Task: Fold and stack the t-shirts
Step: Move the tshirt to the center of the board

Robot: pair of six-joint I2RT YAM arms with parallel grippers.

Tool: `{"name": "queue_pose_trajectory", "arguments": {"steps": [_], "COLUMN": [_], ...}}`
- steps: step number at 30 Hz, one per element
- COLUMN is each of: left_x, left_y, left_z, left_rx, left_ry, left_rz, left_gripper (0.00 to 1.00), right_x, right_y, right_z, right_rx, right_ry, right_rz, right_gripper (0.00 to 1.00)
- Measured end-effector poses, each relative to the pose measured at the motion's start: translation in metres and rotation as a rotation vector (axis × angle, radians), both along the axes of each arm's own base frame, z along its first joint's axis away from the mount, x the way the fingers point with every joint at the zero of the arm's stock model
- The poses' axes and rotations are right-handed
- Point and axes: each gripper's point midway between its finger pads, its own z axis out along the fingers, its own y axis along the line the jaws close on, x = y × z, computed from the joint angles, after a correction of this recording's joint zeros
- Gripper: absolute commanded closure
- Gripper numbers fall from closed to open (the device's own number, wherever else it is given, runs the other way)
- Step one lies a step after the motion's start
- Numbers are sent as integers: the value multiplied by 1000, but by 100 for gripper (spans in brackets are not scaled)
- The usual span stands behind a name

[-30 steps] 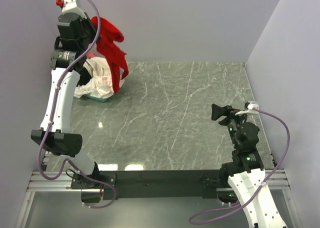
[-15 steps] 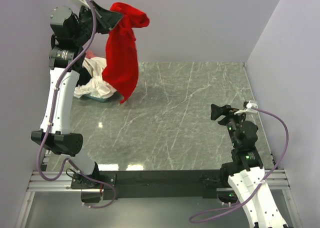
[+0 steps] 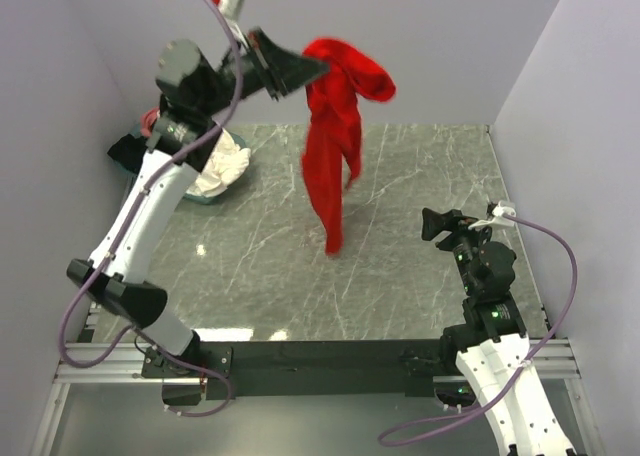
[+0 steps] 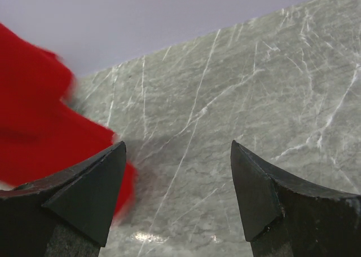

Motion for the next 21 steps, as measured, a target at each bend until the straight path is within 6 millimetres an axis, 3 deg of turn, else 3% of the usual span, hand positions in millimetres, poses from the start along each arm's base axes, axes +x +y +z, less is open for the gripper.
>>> {"name": "queue_pose_trajectory", "arguments": {"steps": [1,3,4,6,8,10,13,16,21], "left_x": [-1,6,13,27,36,34,18,3,-13], "left_y": [-3,-3,0,12,34,57,93,113,122], "left_z": [-15,-56,-87,-145,-230,-300,-387,-422,-443], "left_rx": [12,50,84,135,226,314,453,513,527], "left_ry": [30,104,162,263,413,534,682,733,741], "left_rz": [0,45,92,202,348,469,619,686,705], "left_gripper": [82,61,51,41,25,10,8,8,9], "right_x": [0,-2,-3,-5,-6,-6,-5,0,10], "right_y": [0,-1,-2,-3,-5,-5,-1,8,24], "right_z": [0,1,1,2,3,4,3,-4,-34], "right_rx": [0,0,0,1,1,3,11,22,38], "right_ry": [-1,-4,-6,-10,-14,-16,-11,19,141], "right_rz": [-1,-5,-7,-14,-22,-22,-4,36,98], "right_gripper": [19,19,19,18,18,19,22,24,24]}}
